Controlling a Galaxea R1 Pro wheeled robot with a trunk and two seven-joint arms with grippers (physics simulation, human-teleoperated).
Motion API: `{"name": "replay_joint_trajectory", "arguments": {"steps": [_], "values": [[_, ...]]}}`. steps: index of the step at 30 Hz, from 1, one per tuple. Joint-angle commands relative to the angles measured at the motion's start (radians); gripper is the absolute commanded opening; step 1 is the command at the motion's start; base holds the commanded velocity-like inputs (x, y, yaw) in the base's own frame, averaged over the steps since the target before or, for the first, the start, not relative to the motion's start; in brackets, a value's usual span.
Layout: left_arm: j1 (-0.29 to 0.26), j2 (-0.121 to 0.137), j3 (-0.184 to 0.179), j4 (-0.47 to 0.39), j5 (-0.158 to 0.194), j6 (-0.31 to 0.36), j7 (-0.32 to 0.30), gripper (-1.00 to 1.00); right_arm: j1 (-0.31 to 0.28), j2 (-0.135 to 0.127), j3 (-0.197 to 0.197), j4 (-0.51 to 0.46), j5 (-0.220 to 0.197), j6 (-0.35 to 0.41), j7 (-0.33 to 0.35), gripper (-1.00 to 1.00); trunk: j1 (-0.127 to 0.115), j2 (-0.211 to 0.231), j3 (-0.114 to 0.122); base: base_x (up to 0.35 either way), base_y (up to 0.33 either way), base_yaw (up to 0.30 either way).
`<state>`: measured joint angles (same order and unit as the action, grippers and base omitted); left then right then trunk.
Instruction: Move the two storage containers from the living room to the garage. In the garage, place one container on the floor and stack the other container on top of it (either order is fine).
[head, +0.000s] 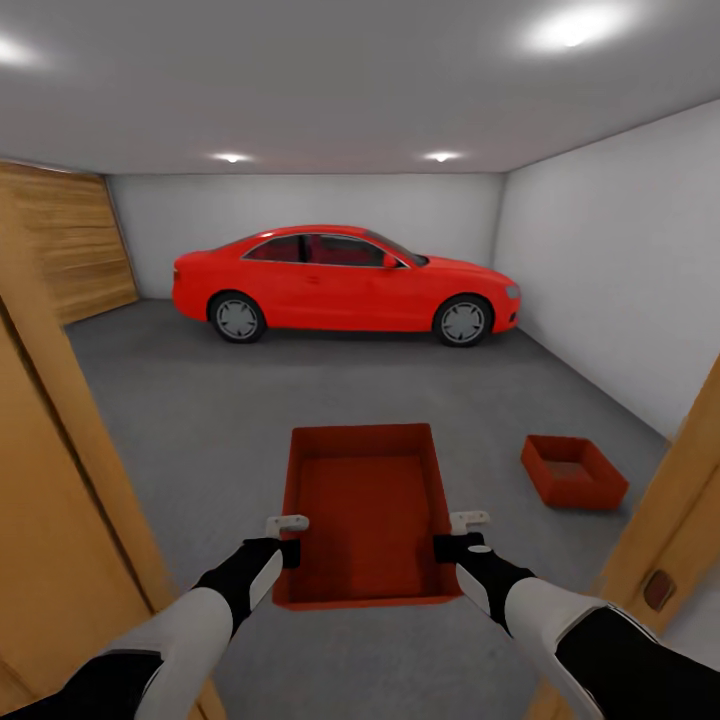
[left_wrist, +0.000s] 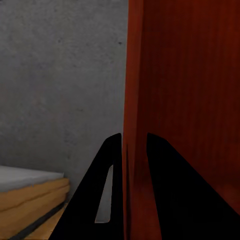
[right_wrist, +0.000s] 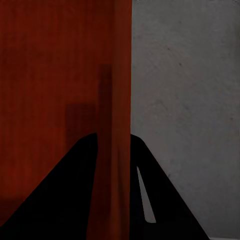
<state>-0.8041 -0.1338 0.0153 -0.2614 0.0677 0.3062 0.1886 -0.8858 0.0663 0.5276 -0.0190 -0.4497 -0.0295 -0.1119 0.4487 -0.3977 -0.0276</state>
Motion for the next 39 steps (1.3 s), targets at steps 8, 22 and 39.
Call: {"name": "replay_joint_trajectory", "arguments": {"steps": [8, 22, 39], "values": [[-0.001, 0.002, -0.006, -0.006, -0.031, 0.002, 0.017, -1.00, -0.001, 0.001, -0.015, 0.021, -0.020, -0.006, -0.005, -1.00, 0.001, -0.002, -0.002, 0.323, 0.000, -0.054], [-0.001, 0.002, -0.006, -0.006, -0.031, 0.002, 0.017, -1.00, -0.001, 0.001, -0.015, 0.021, -0.020, -0.006, -0.005, -1.00, 0.001, -0.002, -0.002, 0.323, 0.000, -0.004], [-0.001, 0.002, -0.006, -0.006, -0.031, 0.002, 0.017, -1.00, -0.002, 0.000, -0.015, 0.021, -0.020, -0.006, -0.005, -1.00, 0.001, -0.002, -0.002, 0.323, 0.000, 0.000]]}}
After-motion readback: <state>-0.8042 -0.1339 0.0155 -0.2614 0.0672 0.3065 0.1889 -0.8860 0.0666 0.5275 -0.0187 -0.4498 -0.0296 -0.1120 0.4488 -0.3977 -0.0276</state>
